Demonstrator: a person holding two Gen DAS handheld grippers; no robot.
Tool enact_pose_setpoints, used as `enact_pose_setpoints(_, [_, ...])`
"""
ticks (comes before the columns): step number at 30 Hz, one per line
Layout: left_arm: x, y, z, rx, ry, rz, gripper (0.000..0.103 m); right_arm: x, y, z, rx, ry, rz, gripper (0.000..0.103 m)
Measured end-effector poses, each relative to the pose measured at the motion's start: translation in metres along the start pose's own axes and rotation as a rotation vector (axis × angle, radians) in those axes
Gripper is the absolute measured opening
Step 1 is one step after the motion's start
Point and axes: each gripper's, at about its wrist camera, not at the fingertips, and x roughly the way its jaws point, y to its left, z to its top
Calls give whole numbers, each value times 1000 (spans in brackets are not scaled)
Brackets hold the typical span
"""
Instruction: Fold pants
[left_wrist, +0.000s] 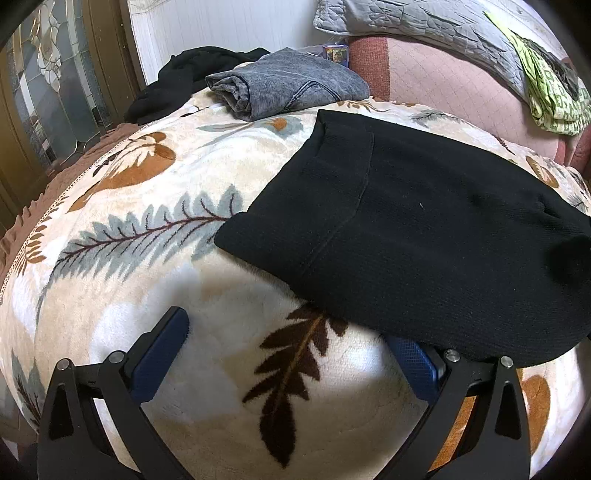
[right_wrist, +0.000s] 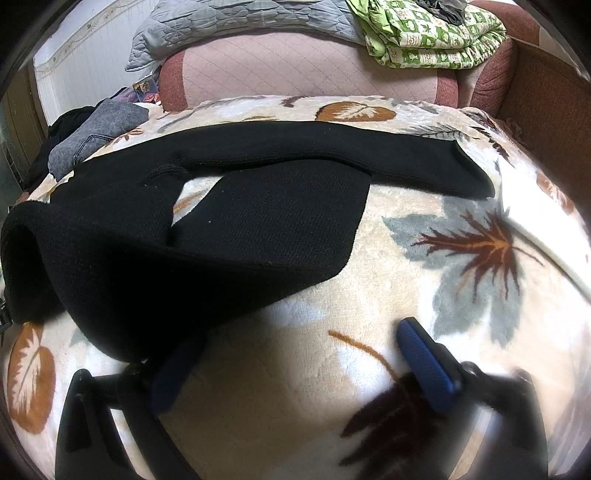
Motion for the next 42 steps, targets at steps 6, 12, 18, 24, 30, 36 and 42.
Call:
enact_pose_setpoints(6, [1, 0, -1, 7, 3, 7, 103, 1, 1, 0, -5, 0, -15, 102])
enact_pose_setpoints(12, [-10, 2, 3, 30, 75, -39, 103, -10, -1, 0, -31, 17, 26, 103])
enact_pose_setpoints(18, [-38, 4, 6, 7, 49, -87, 103, -37, 5, -2, -41, -4, 60, 103])
enact_pose_setpoints(24, [-60, 4, 16, -17, 10, -137, 103, -60, 11, 5, -39, -60, 122, 103])
enact_pose_setpoints(30, [-61, -3, 17, -4, 24, -153, 103, -66, 13, 9, -40, -80, 144, 103])
enact_pose_setpoints(36, [-47, -6, 15, -36, 67, -171, 103, -55, 1, 13, 19, -65, 146, 103])
enact_pose_setpoints(42, [-35, -13, 11, -56, 100, -189, 103, -52, 0, 16, 11, -69, 148, 103])
